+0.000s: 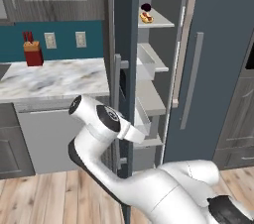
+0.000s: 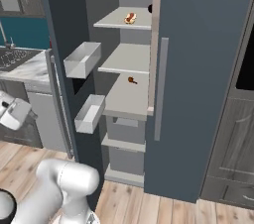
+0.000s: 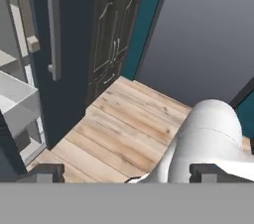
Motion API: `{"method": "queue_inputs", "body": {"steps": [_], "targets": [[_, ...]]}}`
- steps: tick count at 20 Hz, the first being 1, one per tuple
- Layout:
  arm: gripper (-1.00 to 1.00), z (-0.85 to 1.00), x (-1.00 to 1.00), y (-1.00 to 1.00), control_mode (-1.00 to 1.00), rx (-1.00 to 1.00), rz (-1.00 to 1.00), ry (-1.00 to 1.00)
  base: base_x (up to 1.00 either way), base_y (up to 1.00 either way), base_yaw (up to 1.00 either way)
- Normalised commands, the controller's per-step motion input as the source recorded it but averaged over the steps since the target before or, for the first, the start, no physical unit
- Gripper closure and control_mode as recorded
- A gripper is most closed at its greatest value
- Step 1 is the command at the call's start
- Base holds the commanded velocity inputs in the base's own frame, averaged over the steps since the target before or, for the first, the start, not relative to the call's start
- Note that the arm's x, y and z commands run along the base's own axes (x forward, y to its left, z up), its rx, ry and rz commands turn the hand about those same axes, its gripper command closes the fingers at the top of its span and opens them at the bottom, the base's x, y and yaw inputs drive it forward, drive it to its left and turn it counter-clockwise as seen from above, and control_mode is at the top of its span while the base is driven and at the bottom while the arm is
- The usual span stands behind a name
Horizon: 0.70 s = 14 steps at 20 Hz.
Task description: Store the hot dog in the freezer for long-term storage. Close the freezer door after placing the cooked food.
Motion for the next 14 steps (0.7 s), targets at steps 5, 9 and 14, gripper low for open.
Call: {"method": "queue_inputs", "body": {"steps": [5, 9, 14], "targets": [[-1.0, 0.06, 0.43, 0.18, -1.0, -0.18, -0.07, -0.13, 0.0, 0.0, 0.0], [-1.0, 0.01, 0.3, 0.06, -1.0, -0.18, -0.08, -0.11, 0.0, 0.0, 0.0], [-1.0, 0.0, 0.29, 0.0, -1.0, -0.14, 0.0, -0.02, 0.0, 0.0, 0.0]]}}
